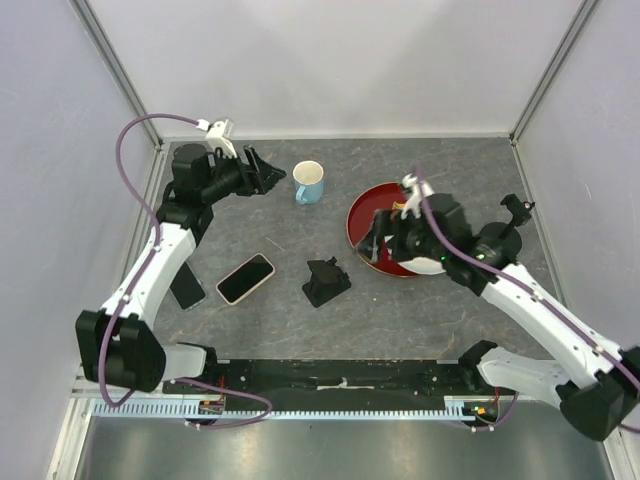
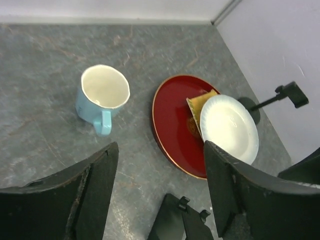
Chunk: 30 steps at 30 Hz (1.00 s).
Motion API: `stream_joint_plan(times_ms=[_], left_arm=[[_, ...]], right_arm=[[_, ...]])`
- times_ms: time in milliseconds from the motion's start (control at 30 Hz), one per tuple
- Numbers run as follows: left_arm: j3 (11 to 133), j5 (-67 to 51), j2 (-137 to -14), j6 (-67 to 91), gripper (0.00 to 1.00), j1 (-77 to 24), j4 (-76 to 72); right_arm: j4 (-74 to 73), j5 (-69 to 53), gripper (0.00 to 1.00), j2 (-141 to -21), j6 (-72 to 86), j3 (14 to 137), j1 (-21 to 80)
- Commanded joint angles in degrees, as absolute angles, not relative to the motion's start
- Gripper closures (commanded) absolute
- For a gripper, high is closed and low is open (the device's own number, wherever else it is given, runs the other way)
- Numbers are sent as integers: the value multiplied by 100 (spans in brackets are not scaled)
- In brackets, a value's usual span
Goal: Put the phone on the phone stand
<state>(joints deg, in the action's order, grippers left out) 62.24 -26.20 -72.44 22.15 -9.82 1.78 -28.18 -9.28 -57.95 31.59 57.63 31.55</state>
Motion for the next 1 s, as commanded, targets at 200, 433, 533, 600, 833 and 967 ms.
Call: stream_joint_plan(times_ms=[200,433,533,600,833,967], left_arm=[[6724,-3744,-7770,2637,28,-958,642],[6715,-3946,-7866,2812,28,-967,571],[6715,-3981,-7892,2821,28,-958,571],[6715,-3990,-7901,2847,29,-967,571],[6706,-4034,-7884,2874,29,-967,554],[6706,-4034,-7866,2865,29,-967,545]], right_arm=[[-2725,-132,2,-4959,3882,4607,3955],[165,-1511,2,-5009,6362,2726,4060],[439,-1214,2,-5352,7230,2603,4253],[973,-960,2,-5510,8046,2339,4394],[1865,138,14,-5642,9808,1889,4973],[1897,824,16,-5643,10702,1785,5290]])
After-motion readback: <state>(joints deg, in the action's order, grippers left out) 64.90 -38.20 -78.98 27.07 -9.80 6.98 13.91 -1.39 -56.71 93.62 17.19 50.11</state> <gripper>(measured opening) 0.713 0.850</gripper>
